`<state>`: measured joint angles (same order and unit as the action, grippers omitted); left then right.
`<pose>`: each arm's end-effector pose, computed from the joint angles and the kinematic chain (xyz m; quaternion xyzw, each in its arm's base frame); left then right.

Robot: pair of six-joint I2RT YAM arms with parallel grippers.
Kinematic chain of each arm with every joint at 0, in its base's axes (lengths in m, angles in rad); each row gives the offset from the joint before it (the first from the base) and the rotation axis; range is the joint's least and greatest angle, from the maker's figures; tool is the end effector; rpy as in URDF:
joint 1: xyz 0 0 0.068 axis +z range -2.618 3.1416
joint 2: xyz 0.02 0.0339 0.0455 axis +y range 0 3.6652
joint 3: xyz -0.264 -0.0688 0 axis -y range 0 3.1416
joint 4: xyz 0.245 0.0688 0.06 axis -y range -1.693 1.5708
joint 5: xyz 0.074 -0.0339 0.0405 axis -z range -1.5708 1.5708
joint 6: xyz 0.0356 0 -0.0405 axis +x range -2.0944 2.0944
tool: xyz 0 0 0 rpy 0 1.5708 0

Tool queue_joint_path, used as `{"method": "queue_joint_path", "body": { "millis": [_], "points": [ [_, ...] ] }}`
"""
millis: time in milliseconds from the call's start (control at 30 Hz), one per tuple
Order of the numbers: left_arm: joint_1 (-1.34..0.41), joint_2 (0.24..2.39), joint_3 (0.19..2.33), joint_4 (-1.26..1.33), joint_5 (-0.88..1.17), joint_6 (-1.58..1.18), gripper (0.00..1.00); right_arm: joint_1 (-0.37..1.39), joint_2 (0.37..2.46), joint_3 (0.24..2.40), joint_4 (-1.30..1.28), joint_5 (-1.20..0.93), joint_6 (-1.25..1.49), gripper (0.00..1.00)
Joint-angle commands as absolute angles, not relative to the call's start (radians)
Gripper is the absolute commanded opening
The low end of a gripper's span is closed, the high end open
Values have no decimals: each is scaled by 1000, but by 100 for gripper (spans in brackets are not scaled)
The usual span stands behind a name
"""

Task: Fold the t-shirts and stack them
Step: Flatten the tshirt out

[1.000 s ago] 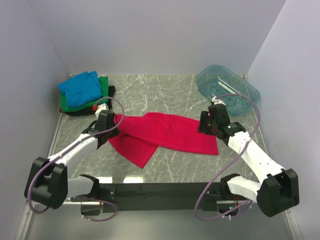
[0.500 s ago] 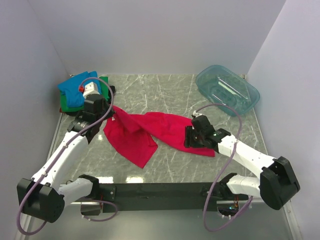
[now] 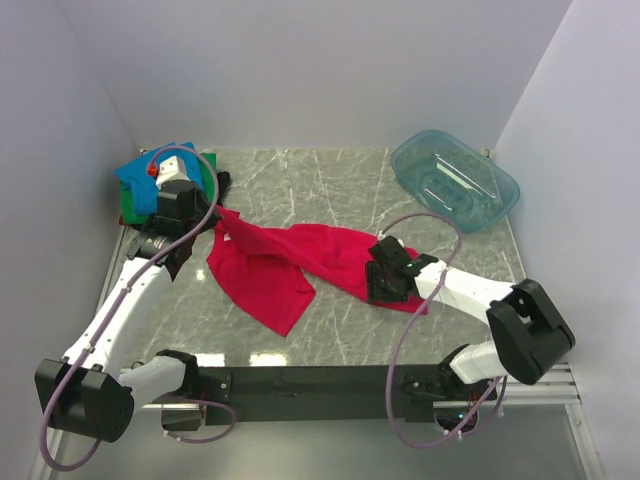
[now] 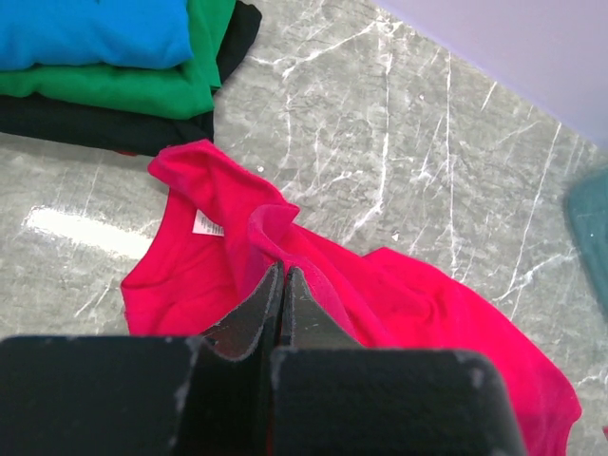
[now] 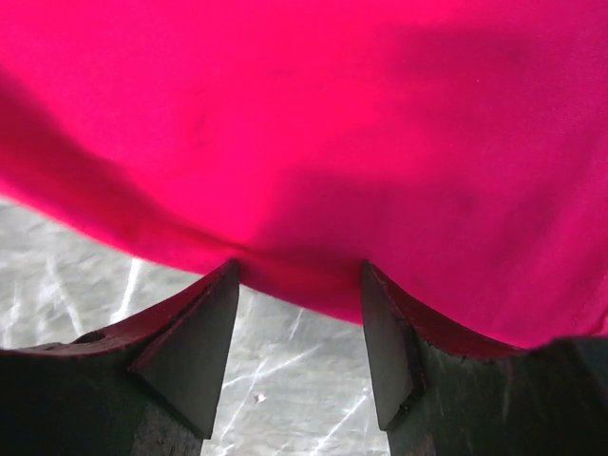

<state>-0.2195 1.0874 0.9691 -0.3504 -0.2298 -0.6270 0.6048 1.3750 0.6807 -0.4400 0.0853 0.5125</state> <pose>0.2405 -0.0453 0.3288 -0.2300 0.8167 -0.1246 0.5143 0.2005 0.1349 0.1626 -0.0358 0.9748 0.0794 0.2055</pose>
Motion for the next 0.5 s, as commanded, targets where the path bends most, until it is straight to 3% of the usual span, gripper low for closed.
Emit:
{"method": "queue_joint_path", "body": {
  "millis": [0,33,133,167,200,467],
  "points": [
    [-212,1051,1014,-342,-212,-604,0,614,1434,690,-391,109,531,61],
    [-210,1048,1012,-345,-212,-603,0,618,1443,690,-387,107,529,59],
    [-210,1031,1015,-354,-207,-601,1,621,1470,695,-391,115,523,33],
    [-210,1023,1020,-359,-206,-600,1,623,1460,698,-411,118,514,13],
    [-210,1011,1023,-362,-201,-600,1,624,1448,701,-428,132,512,2],
    [-209,907,1091,-425,-164,-581,1,695,1130,853,-707,166,534,0]
  ]
}}
